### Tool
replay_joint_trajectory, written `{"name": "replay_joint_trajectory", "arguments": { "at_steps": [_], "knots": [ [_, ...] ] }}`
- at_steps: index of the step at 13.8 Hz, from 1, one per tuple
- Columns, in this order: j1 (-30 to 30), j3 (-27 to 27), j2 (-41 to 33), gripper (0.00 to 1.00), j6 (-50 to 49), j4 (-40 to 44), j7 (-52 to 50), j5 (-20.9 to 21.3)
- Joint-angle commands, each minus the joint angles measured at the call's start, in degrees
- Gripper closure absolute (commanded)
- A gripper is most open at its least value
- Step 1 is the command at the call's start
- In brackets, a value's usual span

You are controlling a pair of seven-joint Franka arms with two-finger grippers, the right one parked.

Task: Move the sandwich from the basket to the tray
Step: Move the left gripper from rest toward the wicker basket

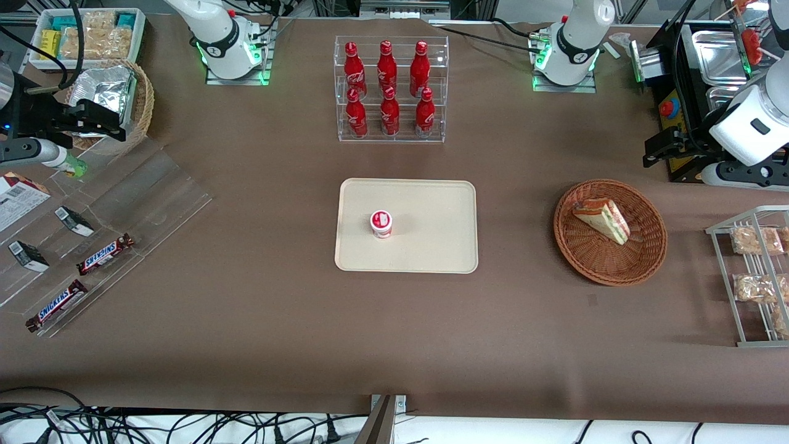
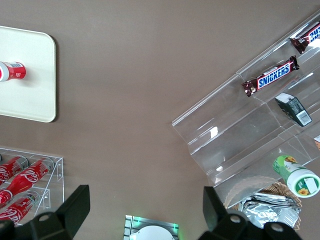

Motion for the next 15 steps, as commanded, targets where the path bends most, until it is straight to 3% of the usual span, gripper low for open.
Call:
{"name": "replay_joint_trajectory", "arguments": {
  "at_steps": [1, 4, 6, 15],
  "knots": [
    [0.4, 0.6, 0.3, 0.00, -1.4, 1.4, 1.9, -0.7],
    [0.6, 1.1, 0.4, 0.00, -1.2, 1.4, 1.4, 0.4],
    [0.7, 0.7, 0.4, 0.00, -1.1, 0.6, 0.8, 4.5],
    [1.8, 0.8, -0.3, 0.00, 9.3, -12.7, -21.1, 4.7]
  ]
}}
